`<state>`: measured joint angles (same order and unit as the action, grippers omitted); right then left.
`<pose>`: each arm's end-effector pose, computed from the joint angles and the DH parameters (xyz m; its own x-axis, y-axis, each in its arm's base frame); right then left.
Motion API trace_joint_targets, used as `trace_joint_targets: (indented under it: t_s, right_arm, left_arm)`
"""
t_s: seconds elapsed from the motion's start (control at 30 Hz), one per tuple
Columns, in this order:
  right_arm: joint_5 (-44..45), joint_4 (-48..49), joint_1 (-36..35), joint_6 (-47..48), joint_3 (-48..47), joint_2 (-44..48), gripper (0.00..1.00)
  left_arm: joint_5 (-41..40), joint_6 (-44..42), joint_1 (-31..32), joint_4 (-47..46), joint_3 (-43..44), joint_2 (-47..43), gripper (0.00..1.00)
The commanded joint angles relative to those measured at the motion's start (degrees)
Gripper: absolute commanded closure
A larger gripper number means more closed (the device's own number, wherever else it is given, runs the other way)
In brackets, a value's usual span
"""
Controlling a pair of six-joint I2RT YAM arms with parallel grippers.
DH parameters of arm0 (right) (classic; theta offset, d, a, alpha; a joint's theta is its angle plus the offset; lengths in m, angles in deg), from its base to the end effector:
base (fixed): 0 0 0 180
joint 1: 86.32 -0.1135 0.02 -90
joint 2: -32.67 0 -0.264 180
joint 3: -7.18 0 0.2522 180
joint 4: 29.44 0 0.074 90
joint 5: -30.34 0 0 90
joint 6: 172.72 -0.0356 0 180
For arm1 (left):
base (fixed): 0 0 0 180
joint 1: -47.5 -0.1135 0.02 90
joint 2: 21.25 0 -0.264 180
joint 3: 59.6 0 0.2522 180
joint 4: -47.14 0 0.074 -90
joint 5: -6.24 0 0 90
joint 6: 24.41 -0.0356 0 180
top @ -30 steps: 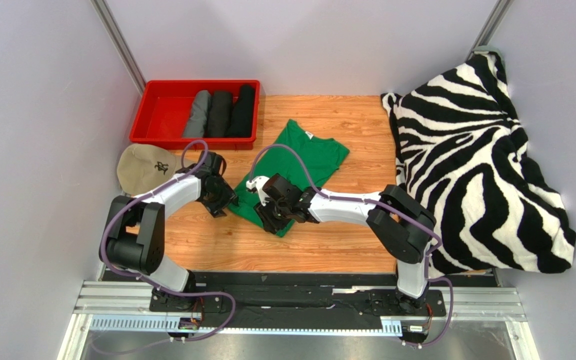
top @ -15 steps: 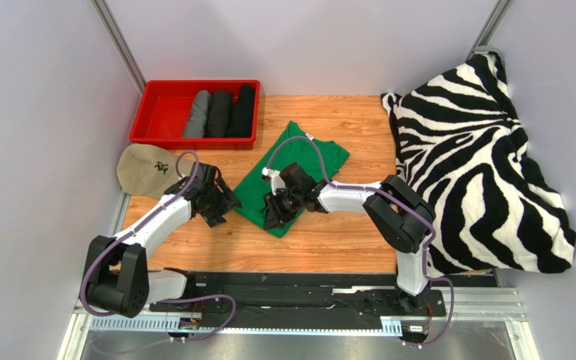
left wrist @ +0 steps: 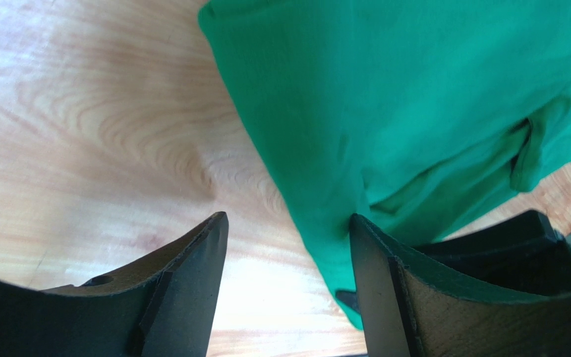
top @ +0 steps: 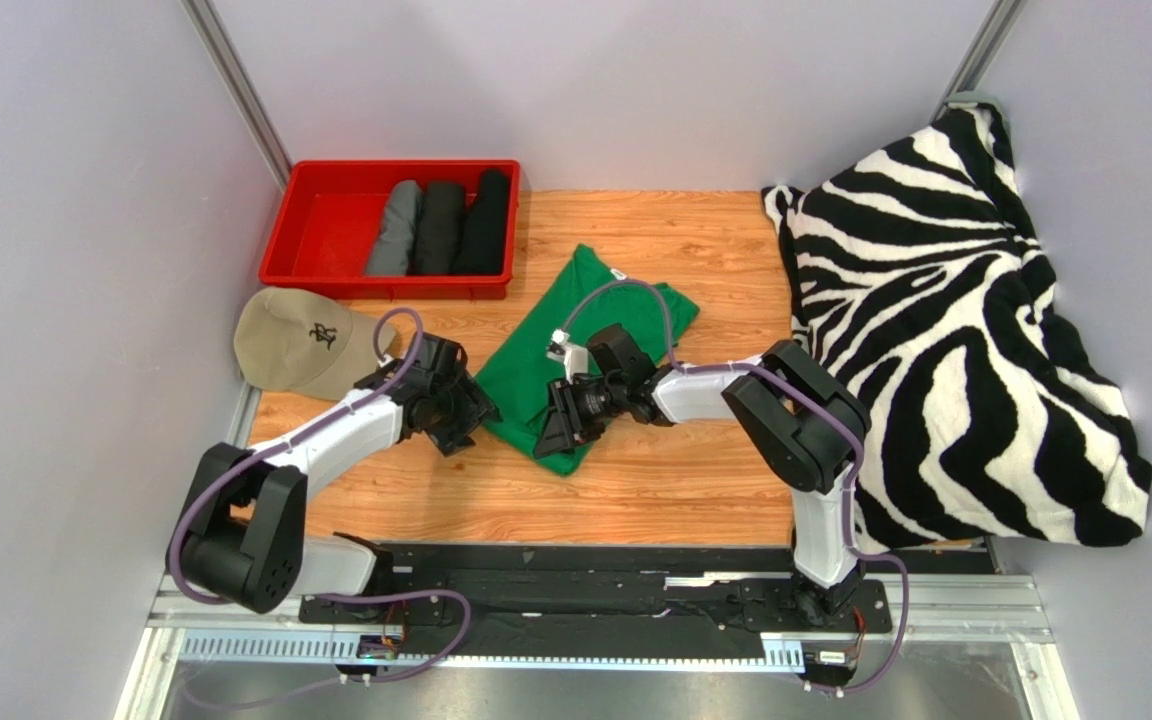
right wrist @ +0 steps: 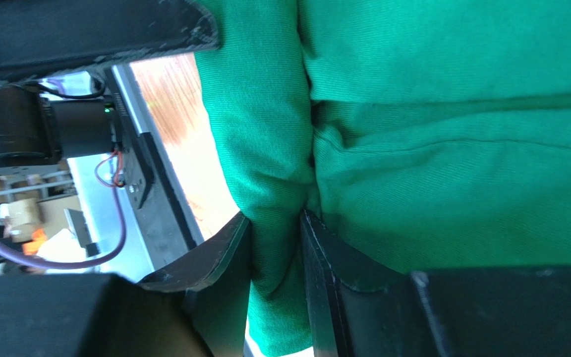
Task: Roll the t-shirts
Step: Roll the T-shirt to the center of the board.
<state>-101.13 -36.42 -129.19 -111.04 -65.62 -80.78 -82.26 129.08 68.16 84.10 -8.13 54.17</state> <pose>0.2656 0.2787 0.1170 -0.8737 -0.3260 -0.3612 -0.4798 0.4546 0.7504 0.2217 -0.0846 0.1709 -0.6912 -0.6954 -0.1965 -0.5689 0.6914 -0.4453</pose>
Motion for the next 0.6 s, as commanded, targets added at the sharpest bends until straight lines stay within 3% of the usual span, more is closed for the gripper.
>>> trace_joint_targets:
  t_s: [0.0,0.13,0.17,0.27,0.43,0.57]
  right_arm:
    - [1.13,-1.78,0.68,-1.04,3.49,-2.48,0.64]
    - [1.65,-0.81,1.12,-1.31,5.08,-1.34,0.64]
    - [3.05,-0.98,1.12,-1.04,5.34,-0.9,0.64]
    - [7.26,-1.51,1.04,0.53,7.1,1.99,0.61]
    - [20.97,-4.23,-1.68,4.49,10.7,10.95,0.46]
    - [39.3,-9.68,-8.79,9.15,9.75,17.64,0.39]
  left_arm:
    - [-0.97,1.47,0.43,-4.39,1.92,4.11,0.36]
    - [-0.71,0.94,0.69,-3.61,4.21,7.37,0.53]
    - [-0.62,0.42,0.78,-2.56,5.51,7.81,0.65]
    - [-1.14,-1.51,1.74,3.05,9.37,9.48,0.85]
    - [-1.15,-4.59,3.42,11.86,14.23,13.08,0.95]
    - [-0.27,-6.7,3.68,16.07,15.11,13.97,0.97]
